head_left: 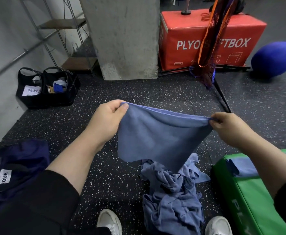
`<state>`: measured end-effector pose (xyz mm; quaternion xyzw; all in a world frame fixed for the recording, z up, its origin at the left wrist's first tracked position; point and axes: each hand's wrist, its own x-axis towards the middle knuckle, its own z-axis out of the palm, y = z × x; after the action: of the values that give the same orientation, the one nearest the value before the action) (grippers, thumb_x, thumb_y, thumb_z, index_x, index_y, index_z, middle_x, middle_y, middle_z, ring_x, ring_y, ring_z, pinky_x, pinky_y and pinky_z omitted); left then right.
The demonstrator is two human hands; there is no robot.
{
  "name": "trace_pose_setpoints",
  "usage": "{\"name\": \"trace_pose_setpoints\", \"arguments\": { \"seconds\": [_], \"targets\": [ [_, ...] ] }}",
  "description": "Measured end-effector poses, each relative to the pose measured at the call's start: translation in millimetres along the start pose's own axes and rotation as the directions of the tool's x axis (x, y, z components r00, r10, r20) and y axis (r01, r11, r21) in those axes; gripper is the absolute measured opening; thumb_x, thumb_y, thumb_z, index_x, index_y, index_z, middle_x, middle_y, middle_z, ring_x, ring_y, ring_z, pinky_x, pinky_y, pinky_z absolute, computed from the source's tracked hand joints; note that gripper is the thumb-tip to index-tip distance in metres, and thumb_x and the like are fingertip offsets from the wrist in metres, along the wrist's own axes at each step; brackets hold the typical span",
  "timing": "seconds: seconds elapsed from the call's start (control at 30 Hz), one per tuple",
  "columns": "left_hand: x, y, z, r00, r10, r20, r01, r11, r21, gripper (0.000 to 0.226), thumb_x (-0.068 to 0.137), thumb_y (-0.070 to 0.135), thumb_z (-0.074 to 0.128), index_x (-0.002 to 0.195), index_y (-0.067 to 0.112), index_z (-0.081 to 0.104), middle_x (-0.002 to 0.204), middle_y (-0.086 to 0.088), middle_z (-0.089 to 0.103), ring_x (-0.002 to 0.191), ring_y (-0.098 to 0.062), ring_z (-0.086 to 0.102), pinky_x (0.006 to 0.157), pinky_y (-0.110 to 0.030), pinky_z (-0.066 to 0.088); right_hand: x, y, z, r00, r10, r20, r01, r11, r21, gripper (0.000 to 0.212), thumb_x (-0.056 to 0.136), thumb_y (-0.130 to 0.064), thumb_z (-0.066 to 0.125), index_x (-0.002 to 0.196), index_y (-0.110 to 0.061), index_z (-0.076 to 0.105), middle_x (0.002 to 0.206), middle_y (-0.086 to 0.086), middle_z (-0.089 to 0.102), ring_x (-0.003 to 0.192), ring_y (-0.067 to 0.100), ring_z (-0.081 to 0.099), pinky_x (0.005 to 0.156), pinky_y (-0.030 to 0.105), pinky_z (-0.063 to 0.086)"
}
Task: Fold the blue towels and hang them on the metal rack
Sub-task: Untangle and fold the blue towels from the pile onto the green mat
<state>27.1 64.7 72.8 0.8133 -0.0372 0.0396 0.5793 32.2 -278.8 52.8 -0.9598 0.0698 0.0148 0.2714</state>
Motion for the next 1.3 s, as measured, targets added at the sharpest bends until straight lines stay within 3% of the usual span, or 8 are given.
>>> {"name": "trace_pose_setpoints", "arguments": {
  "seconds": [0.13,0.3,0.43,0.53,0.73,1.0,1.13,1.3],
  "targets": [
    [-1,14,25,0.992,0.063,0.111,-0.067,0.997,0.029,0.013,0.099,0.016,0.066,0.091,0.01,0.074,0.069,0.005,0.07,0.066,0.002,0.053,0.066,-0.018,0.042,-7,-8,8,0.992,-0.034,0.121,0.047,0.993,-0.105,0.032,0.092,-0.032,0.07,0.123,-0.027,0.064,0.125,-0.002,0.067,0.096,0.022,0.066,0.09,0.037,0.052],
    [-2,26,56,0.967,0.076,0.244,-0.098,0.992,0.078,0.009,0.087,0.013,0.079,0.081,0.008,0.073,0.067,0.001,0.067,0.062,-0.007,0.052,0.062,-0.027,0.04,-31,-64,18,0.9,-0.403,0.163,0.365,0.904,0.222,0.056,0.083,-0.046,0.076,0.136,-0.037,0.056,0.134,-0.022,0.061,0.121,-0.002,0.057,0.106,0.026,0.043],
    [-4,27,60,0.959,0.058,0.276,-0.086,0.992,0.09,0.019,0.084,0.018,0.082,0.078,0.011,0.066,0.061,-0.006,0.064,0.056,-0.01,0.049,0.058,-0.03,0.036,-34,-84,31,0.872,-0.449,0.192,0.38,0.87,0.313,0.018,0.088,-0.034,0.075,0.093,-0.019,0.066,0.082,-0.01,0.068,0.074,0.005,0.06,0.072,0.028,0.049],
    [-6,23,54,0.95,0.033,0.311,-0.077,0.989,0.13,0.014,0.089,0.022,0.077,0.084,0.016,0.066,0.074,-0.009,0.071,0.064,-0.011,0.055,0.064,-0.034,0.041,-32,-87,32,0.863,-0.448,0.234,0.371,0.876,0.309,0.032,0.09,-0.032,0.073,0.075,-0.012,0.054,0.061,-0.008,0.044,0.054,0.005,0.034,0.052,0.022,0.029],
    [-15,18,49,0.922,0.01,0.387,-0.055,0.993,0.107,0.003,0.098,0.022,0.065,0.096,0.021,0.066,0.081,-0.004,0.074,0.074,-0.021,0.062,0.077,-0.048,0.048,-32,-87,31,0.812,-0.491,0.315,0.401,0.862,0.309,0.031,0.096,-0.031,0.067,0.074,-0.013,0.054,0.058,-0.013,0.039,0.054,0.003,0.032,0.051,0.021,0.029],
    [-18,-7,42,0.801,-0.235,0.55,0.107,0.961,0.255,0.019,0.088,0.029,0.076,0.104,0.022,0.068,0.089,0.005,0.076,0.079,-0.022,0.069,0.078,-0.038,0.05,-25,-74,13,0.877,-0.474,0.082,0.418,0.835,0.358,0.026,0.101,-0.03,0.056,0.084,-0.01,0.053,0.068,0.001,0.049,0.064,0.012,0.041,0.063,0.043,0.042],
    [-19,-22,38,0.809,-0.351,0.472,0.099,0.872,0.48,0.023,0.088,0.036,0.075,0.088,0.013,0.07,0.07,0.002,0.057,0.061,-0.016,0.042,0.061,-0.032,0.03,-22,-61,1,0.913,-0.406,-0.025,0.377,0.821,0.429,0.011,0.102,-0.021,0.056,0.093,-0.017,0.062,0.083,0.011,0.069,0.071,0.019,0.057,0.071,0.045,0.05],
    [-9,-28,19,0.926,-0.312,0.214,0.124,0.783,0.609,0.008,0.098,0.026,0.062,0.092,0.026,0.067,0.08,0.01,0.068,0.073,-0.014,0.062,0.067,-0.033,0.048,-16,-41,0,0.95,-0.303,-0.078,0.31,0.882,0.355,0.013,0.102,-0.022,0.056,0.092,-0.02,0.064,0.082,0.004,0.07,0.075,0.014,0.058,0.073,0.041,0.049]
  ]
}}
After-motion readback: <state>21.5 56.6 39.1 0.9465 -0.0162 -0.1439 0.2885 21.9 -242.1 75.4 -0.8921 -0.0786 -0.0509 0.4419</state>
